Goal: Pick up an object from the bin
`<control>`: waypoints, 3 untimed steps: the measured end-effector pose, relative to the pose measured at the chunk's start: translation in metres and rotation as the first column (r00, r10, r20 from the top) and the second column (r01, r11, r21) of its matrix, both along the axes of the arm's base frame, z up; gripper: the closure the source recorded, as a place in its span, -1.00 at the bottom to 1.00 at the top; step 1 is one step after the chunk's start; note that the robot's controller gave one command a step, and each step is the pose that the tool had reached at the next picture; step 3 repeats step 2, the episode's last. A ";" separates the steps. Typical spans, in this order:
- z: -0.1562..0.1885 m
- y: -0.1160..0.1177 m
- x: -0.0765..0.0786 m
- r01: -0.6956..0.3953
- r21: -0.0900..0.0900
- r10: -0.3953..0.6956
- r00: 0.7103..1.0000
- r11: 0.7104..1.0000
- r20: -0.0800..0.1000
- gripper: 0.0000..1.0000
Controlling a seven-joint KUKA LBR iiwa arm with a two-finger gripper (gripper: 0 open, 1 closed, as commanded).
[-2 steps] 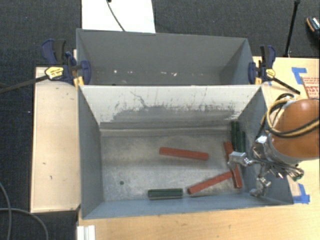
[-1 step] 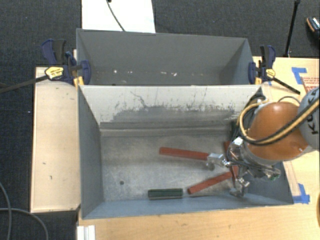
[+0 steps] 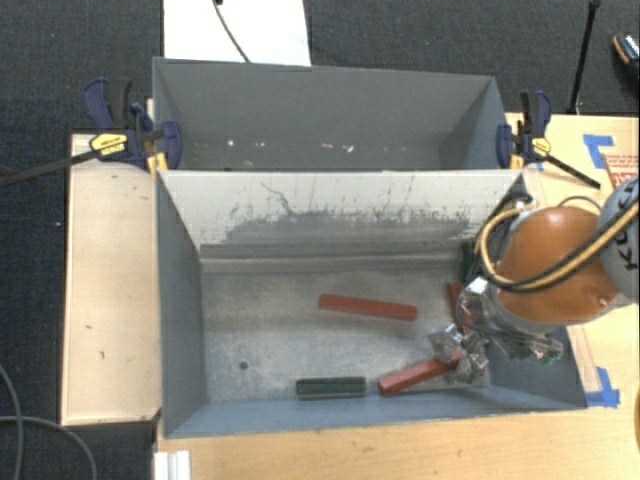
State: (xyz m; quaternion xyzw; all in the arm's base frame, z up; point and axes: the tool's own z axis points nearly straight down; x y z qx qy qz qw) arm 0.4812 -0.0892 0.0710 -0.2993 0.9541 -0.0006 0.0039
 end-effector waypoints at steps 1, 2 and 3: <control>0.111 0.026 0.013 -0.028 -0.001 0.028 1.000 1.000 0.003 1.00; 0.157 0.021 0.036 0.007 -0.001 -0.007 1.000 1.000 0.001 1.00; 0.157 0.021 0.036 0.007 -0.001 -0.007 1.000 1.000 0.001 1.00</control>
Offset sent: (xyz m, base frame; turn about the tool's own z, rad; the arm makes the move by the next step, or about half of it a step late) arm 0.0100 0.0249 0.1063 -0.0181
